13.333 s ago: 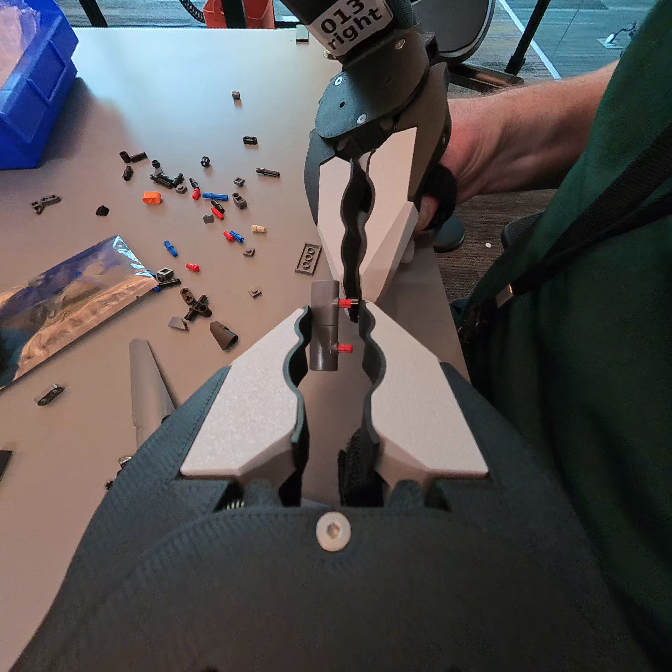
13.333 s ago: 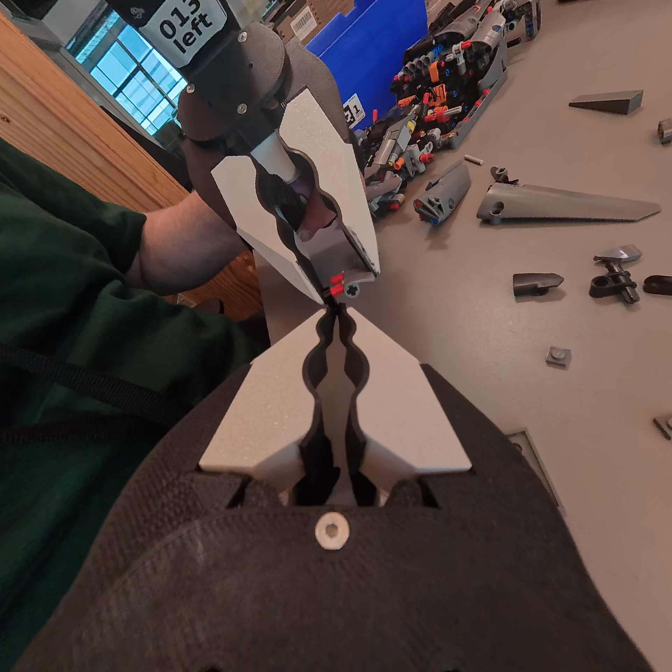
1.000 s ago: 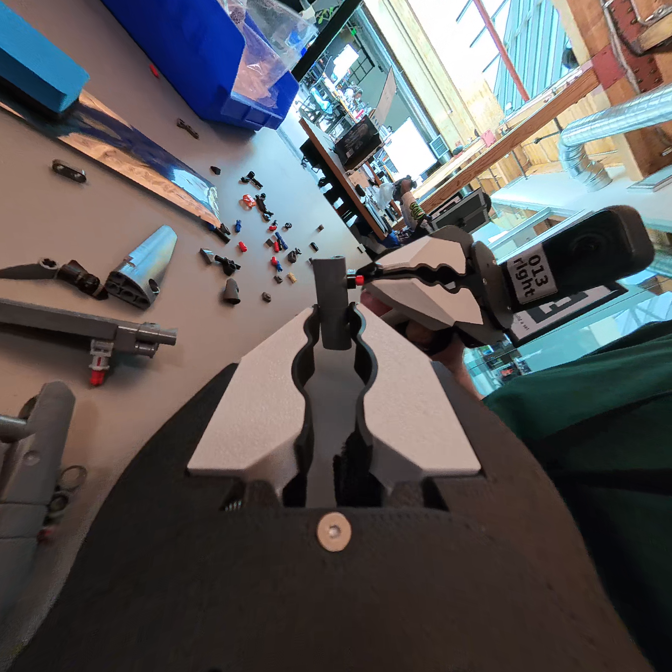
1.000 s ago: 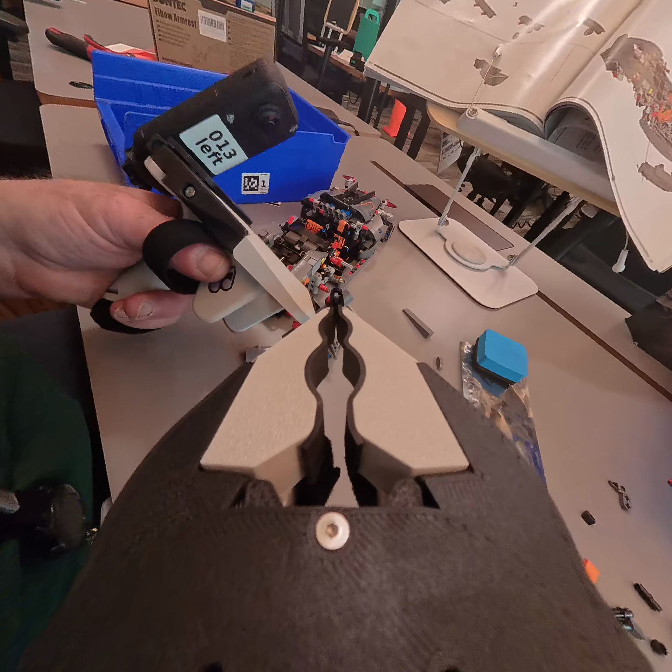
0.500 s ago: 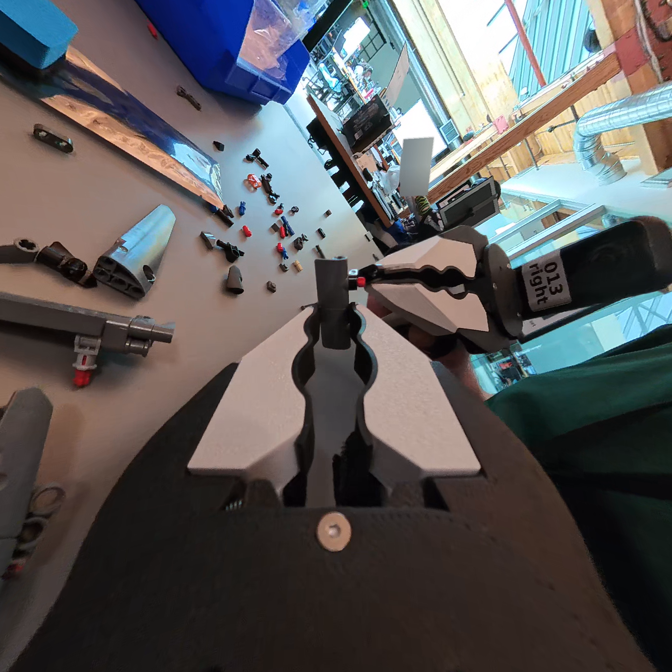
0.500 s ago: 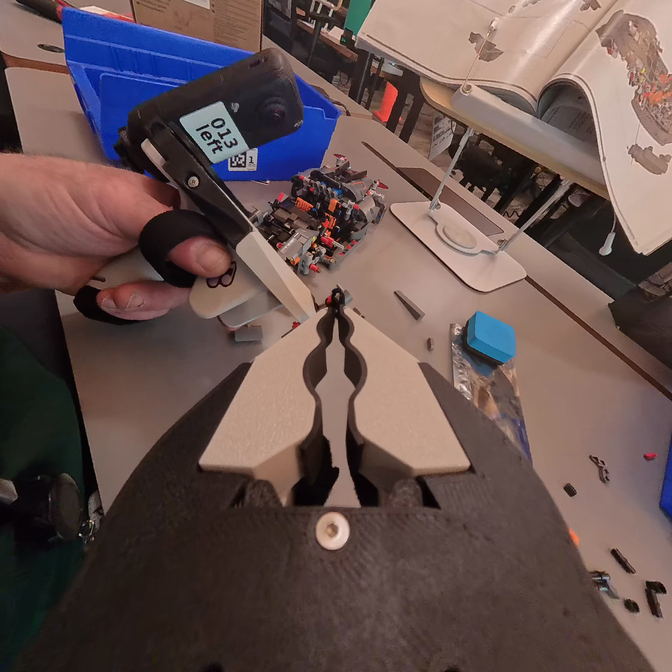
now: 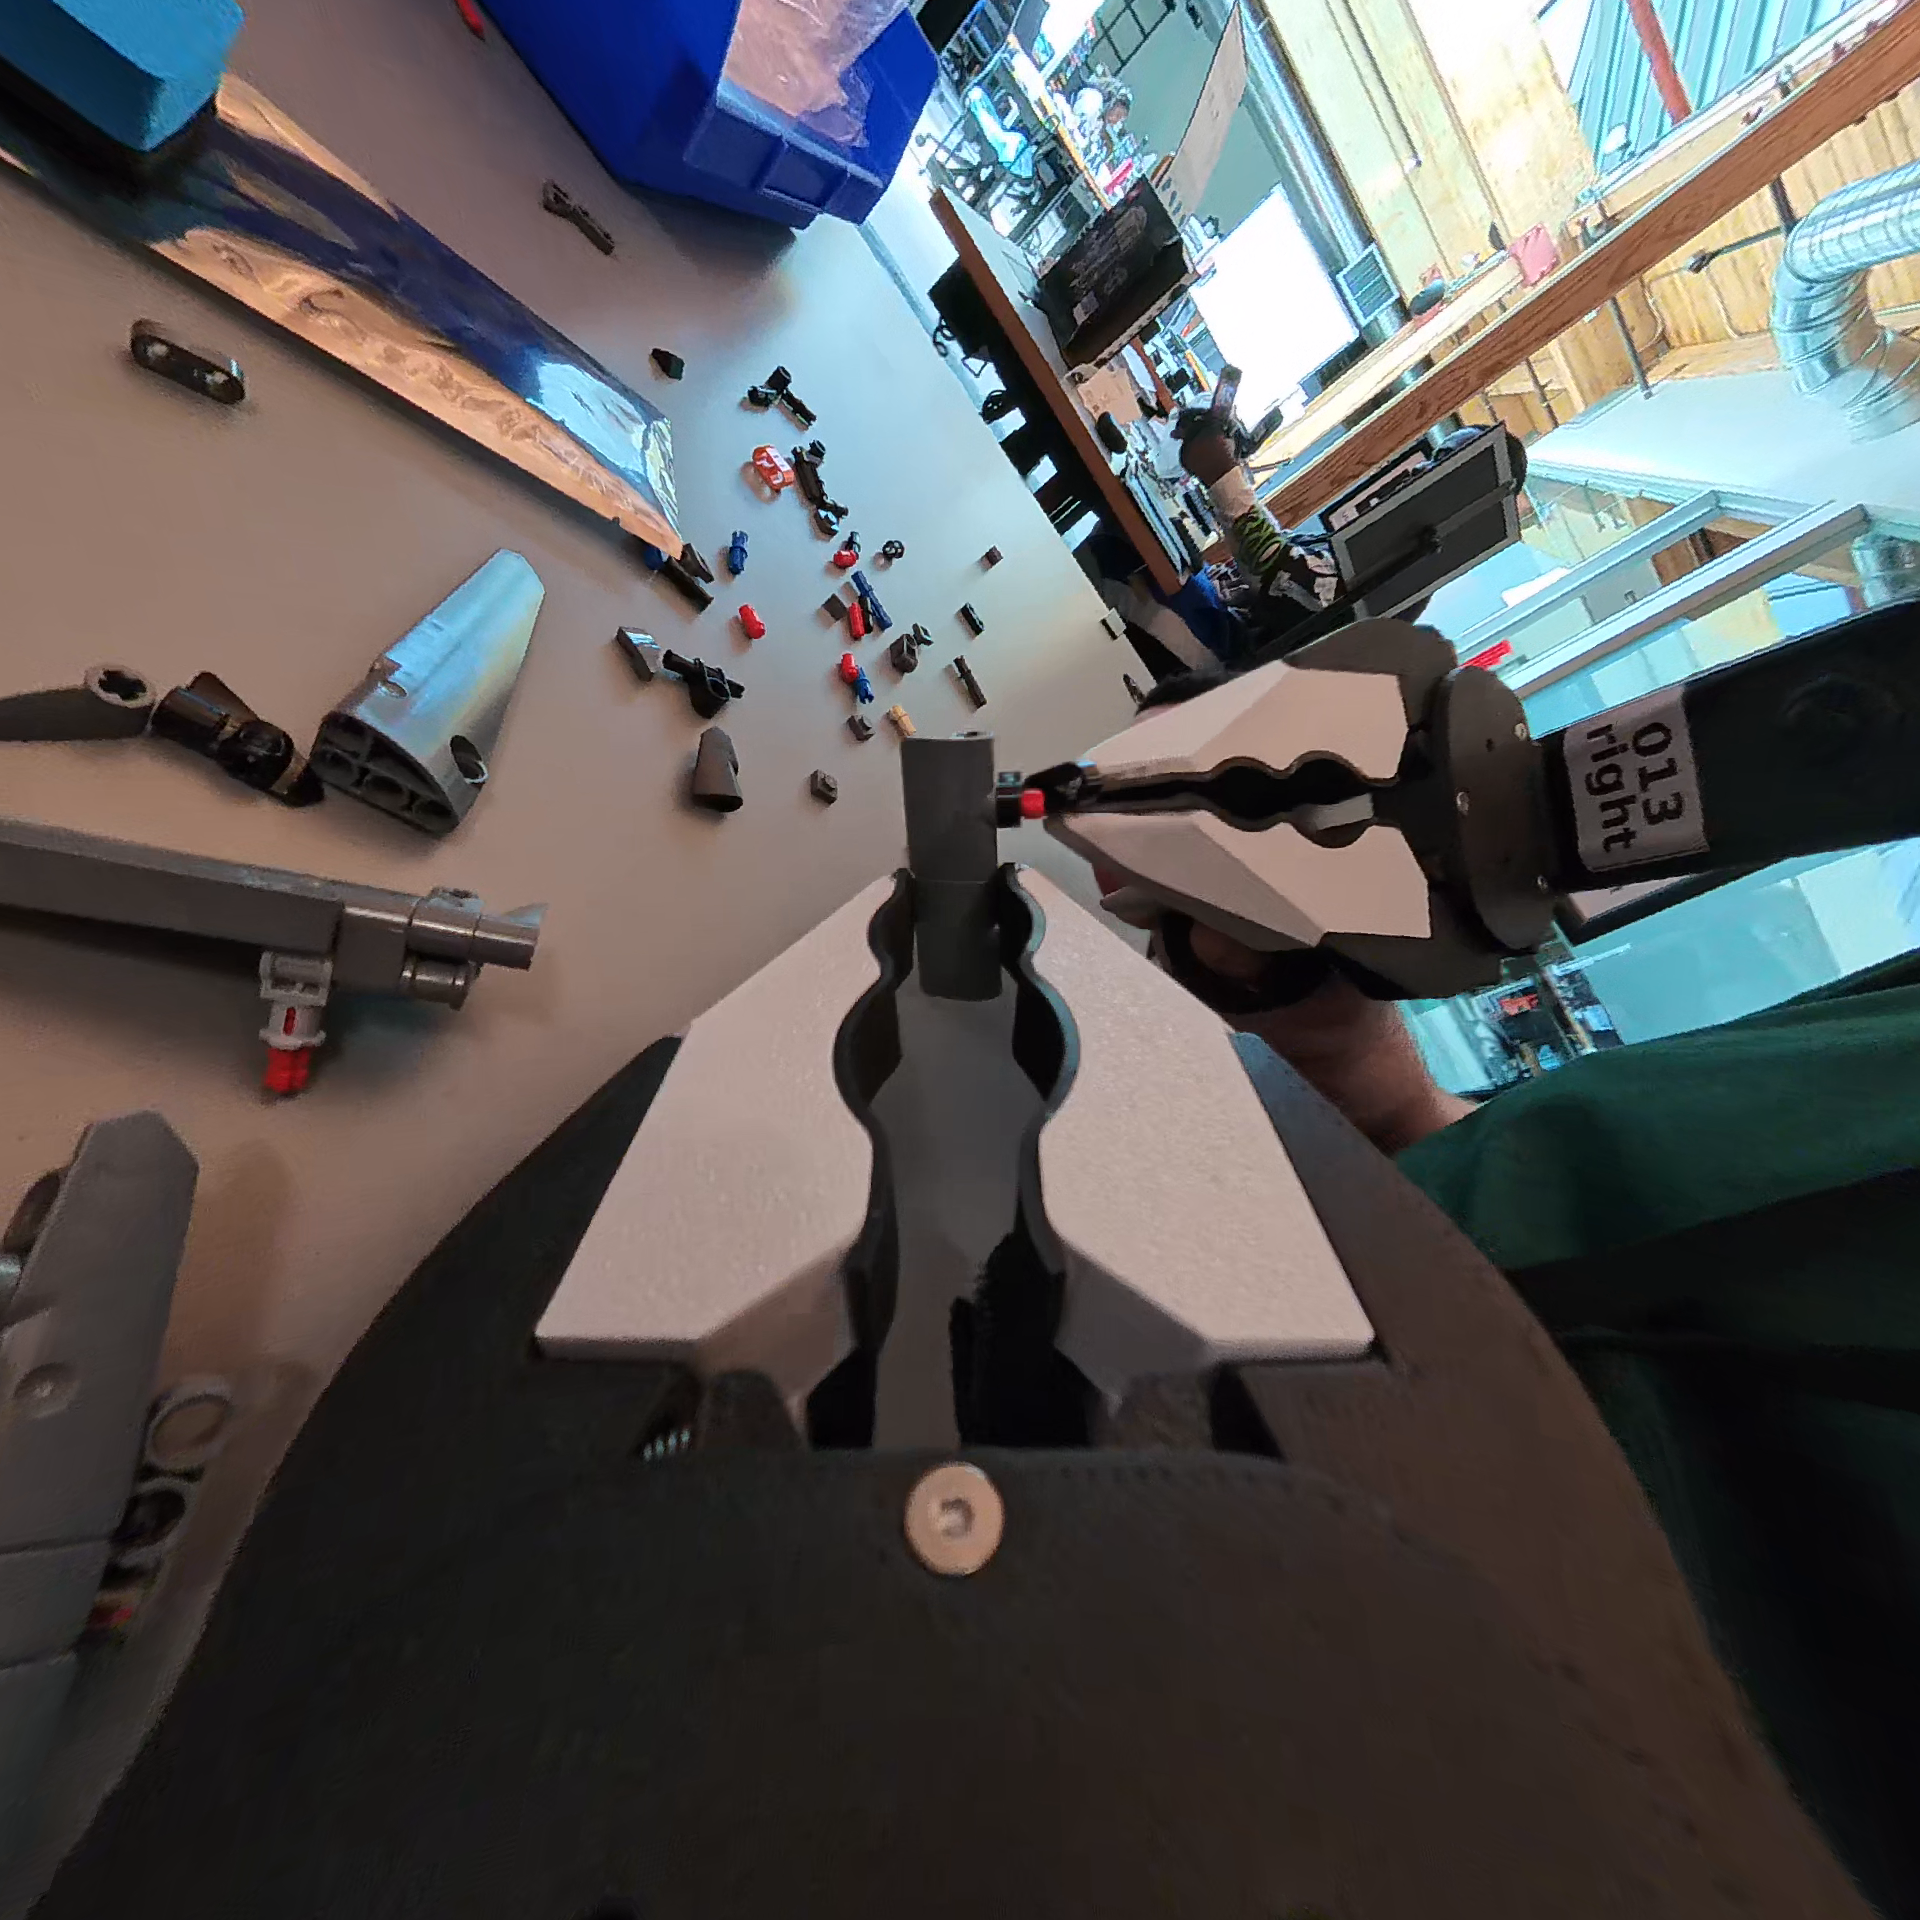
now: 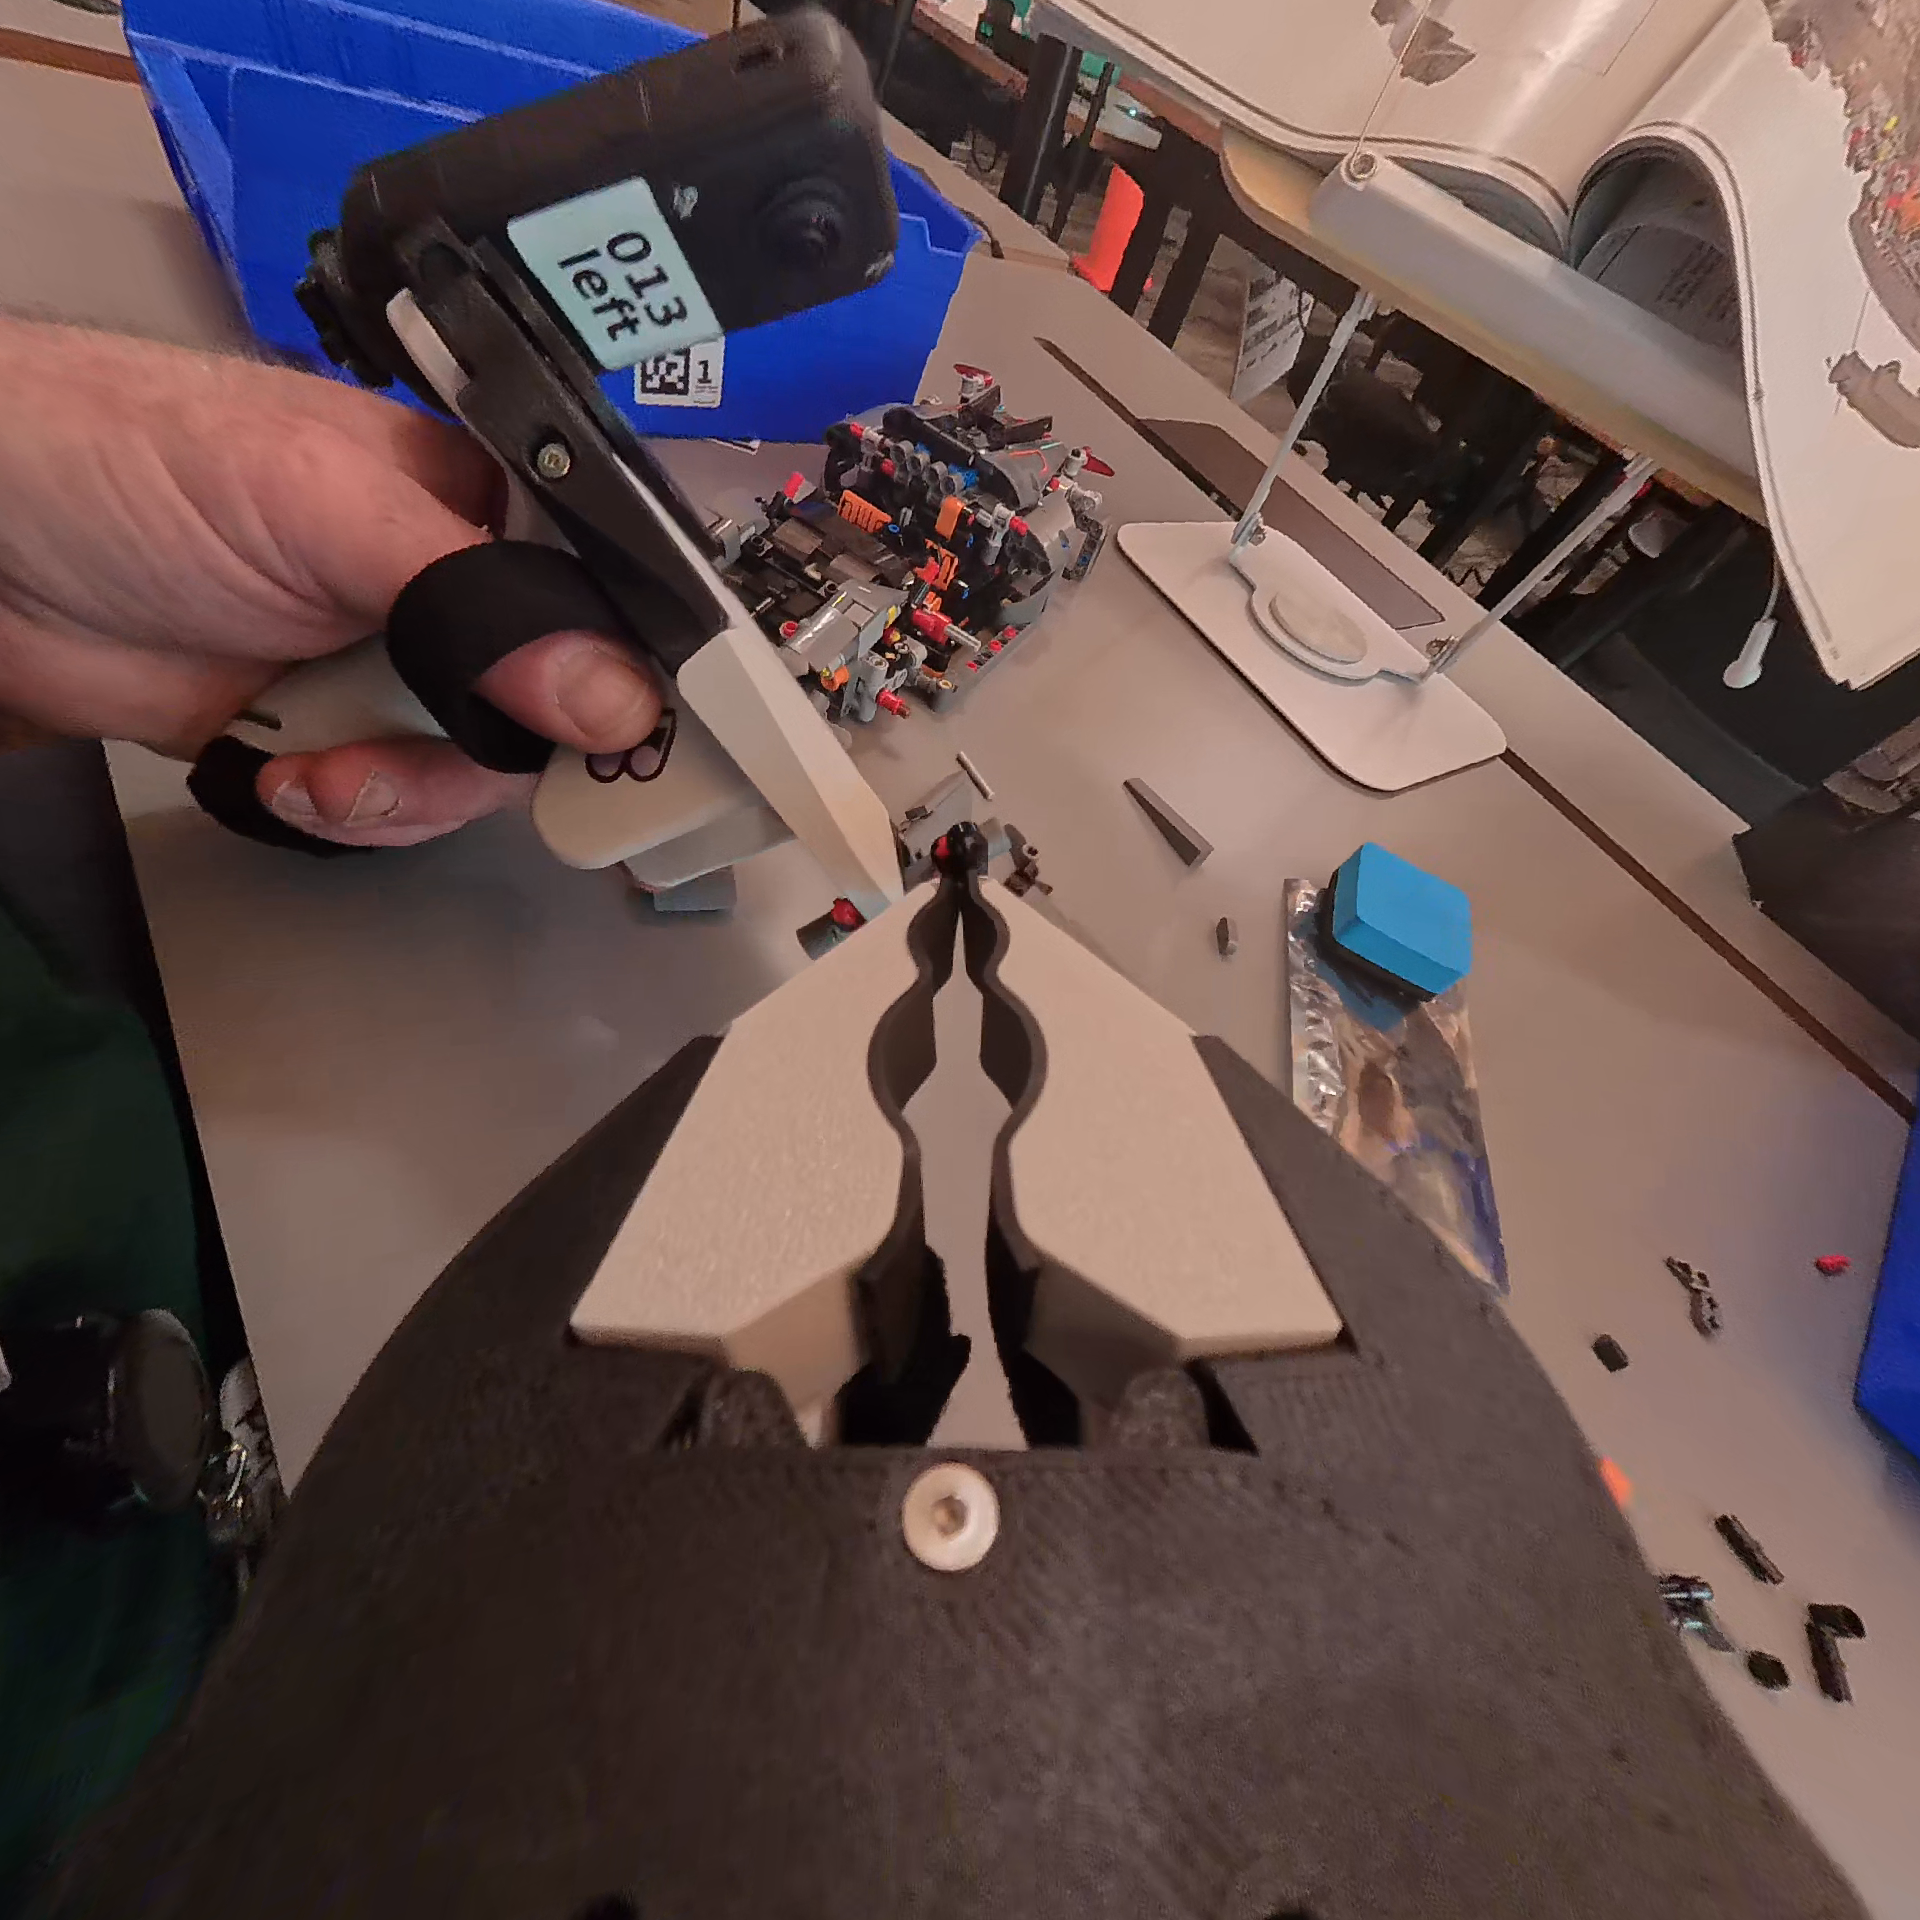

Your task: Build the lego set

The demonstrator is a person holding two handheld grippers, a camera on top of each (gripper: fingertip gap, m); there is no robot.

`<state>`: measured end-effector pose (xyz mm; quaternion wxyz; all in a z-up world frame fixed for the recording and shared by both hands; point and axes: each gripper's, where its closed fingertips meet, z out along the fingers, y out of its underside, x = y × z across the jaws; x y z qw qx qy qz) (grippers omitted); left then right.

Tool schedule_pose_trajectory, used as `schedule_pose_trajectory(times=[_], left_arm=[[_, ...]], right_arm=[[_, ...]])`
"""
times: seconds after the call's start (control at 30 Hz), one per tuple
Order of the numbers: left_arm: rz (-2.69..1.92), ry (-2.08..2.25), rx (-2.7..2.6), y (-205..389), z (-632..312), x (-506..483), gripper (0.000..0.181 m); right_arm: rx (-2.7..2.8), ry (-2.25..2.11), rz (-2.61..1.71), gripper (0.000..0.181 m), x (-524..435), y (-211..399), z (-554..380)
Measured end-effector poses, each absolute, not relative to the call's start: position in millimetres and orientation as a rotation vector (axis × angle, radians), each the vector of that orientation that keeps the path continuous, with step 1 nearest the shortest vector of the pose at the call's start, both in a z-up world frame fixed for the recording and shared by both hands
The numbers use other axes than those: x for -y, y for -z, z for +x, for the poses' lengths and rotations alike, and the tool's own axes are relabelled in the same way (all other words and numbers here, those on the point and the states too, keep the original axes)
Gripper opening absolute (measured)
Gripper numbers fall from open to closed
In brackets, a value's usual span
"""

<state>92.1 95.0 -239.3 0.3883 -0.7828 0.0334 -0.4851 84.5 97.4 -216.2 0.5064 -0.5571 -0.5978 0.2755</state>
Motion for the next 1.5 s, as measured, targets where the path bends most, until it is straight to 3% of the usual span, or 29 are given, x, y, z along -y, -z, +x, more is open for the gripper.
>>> schedule_pose_trajectory(times=[0.03,1.23,1.5], left_arm=[[-2.002,1.217,-0.097,240.5,92.1,-94.6,0.013],[-2.356,0.523,-0.575,293.7,86.7,-90.3,0.013],[-2.359,0.523,-0.638,300.5,92.1,-89.8,0.021]], right_arm=[[1.445,-0.665,-1.345,0.0,-96.5,217.5,85.1],[1.661,-0.348,-1.33,0.0,-91.1,268.3,92.0],[1.652,-0.356,-1.35,0.0,-92.3,274.2,93.2]])
